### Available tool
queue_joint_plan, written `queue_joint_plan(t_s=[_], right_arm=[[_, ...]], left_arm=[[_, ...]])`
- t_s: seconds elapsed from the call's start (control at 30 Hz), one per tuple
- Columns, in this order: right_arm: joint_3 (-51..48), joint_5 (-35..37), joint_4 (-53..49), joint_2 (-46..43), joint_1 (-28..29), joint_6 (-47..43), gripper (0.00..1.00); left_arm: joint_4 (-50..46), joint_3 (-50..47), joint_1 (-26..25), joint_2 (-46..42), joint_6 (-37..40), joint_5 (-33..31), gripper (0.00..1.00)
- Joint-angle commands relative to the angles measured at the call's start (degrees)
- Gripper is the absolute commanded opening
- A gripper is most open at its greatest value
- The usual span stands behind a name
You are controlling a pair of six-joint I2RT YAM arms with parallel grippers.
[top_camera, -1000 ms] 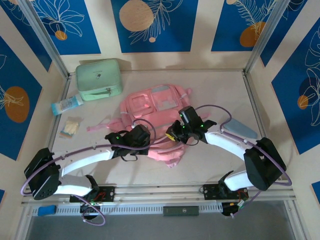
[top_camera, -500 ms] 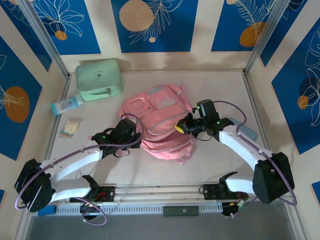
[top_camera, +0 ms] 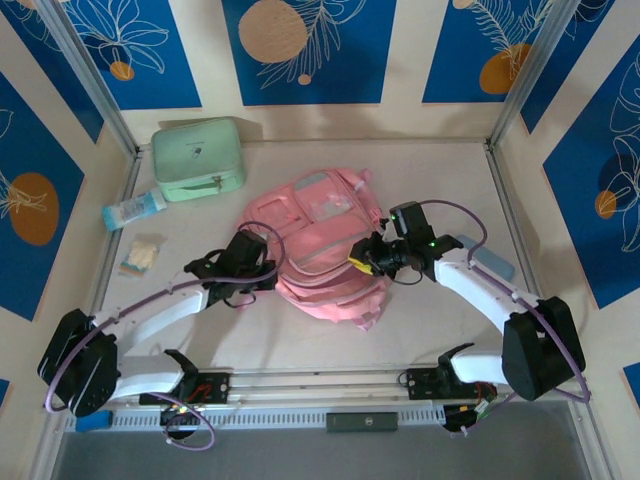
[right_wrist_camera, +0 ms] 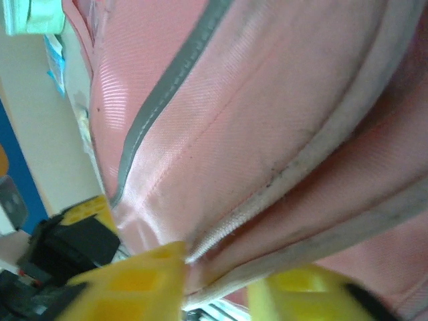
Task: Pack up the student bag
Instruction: Unzip the student bag at the center of the table, then move the pencil case to the middle-right of the table.
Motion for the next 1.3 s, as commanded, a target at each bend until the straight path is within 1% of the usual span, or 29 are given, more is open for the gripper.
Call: queue_joint_plan(t_s=[0.0, 0.03, 0.1, 0.13, 0.23, 0.27, 0.37, 0.47, 0.53, 0.6, 0.63, 0.7, 0.73, 0.8, 0.9, 1.0, 1.13, 1.27], right_arm=[[3.57, 4.31, -6.40, -2.83, -1.04, -7.15, 0.50], [4.51, 5.42, -8.77, -3.25, -1.26, -7.95, 0.54], [6.23, 8.40, -13.74, -4.86, -2.56, -9.43, 0.65], [6.93, 9.68, -15.82, -5.55, -3.61, -9.80, 0.71], [8.76, 12.51, -21.64, -7.63, -9.29, -10.78, 0.94], [8.87, 13.34, -22.48, -8.45, -11.87, -11.22, 0.99], [9.05, 17.41, -23.47, -9.21, -19.81, -12.65, 0.99], [9.13, 20.79, -22.40, -7.45, -29.10, -14.05, 0.99], [8.80, 22.50, -20.34, -6.16, -34.22, -14.51, 0.99], [9.01, 26.61, -19.02, -4.34, -38.45, -14.33, 0.99], [9.28, 27.34, -18.58, -3.38, -40.42, -13.96, 0.99], [9.26, 28.36, -17.42, -1.18, -44.27, -12.25, 0.99], [9.26, 28.56, -16.97, -0.26, -45.38, -12.11, 0.99], [9.99, 31.94, -17.42, 1.93, -47.47, -11.72, 0.99], [9.75, 33.71, -15.33, 4.70, -50.18, -12.17, 0.99], [10.43, 32.18, -14.33, 8.11, -53.11, -12.13, 0.99], [11.97, 31.26, -14.03, 13.25, -55.46, -11.74, 0.99], [11.91, 28.54, -13.03, 16.94, -56.45, -11.13, 0.99]], left_arm=[[-3.62, -1.17, 1.31, -3.85, -0.39, 1.71, 0.25], [-4.08, -1.25, 1.14, -4.72, -0.47, 2.18, 0.28], [-5.08, -1.57, 0.69, -7.59, -1.03, 3.96, 0.38], [-5.29, -1.68, 0.43, -8.66, -1.19, 4.96, 0.41], [-6.49, -2.18, -0.44, -11.97, -1.88, 6.54, 0.51], [-7.27, -2.24, -0.63, -12.84, -2.30, 6.60, 0.53], [-7.38, -1.36, -2.14, -14.38, -4.36, 5.68, 0.58], [-0.68, -1.77, -5.77, -14.27, -7.19, 5.32, 0.62], [2.60, -1.30, -8.16, -12.27, -8.45, 4.61, 0.64], [3.73, 0.59, -10.15, -9.04, -8.72, 4.27, 0.67], [4.27, 1.51, -11.09, -7.68, -8.70, 3.73, 0.69], [5.73, 3.48, -13.03, -4.45, -7.82, 3.46, 0.76], [5.55, 4.64, -13.28, -3.11, -7.03, 3.64, 0.78], [3.76, 6.76, -13.66, -0.76, -5.49, 2.85, 0.82], [4.75, 7.91, -13.75, 1.50, -4.71, 2.20, 0.86], [7.69, 8.98, -13.79, 4.37, -4.27, 2.83, 0.90], [9.25, 11.45, -13.88, 7.70, -3.75, 2.17, 0.95], [9.95, 13.18, -13.97, 9.89, -3.72, 1.17, 1.00]])
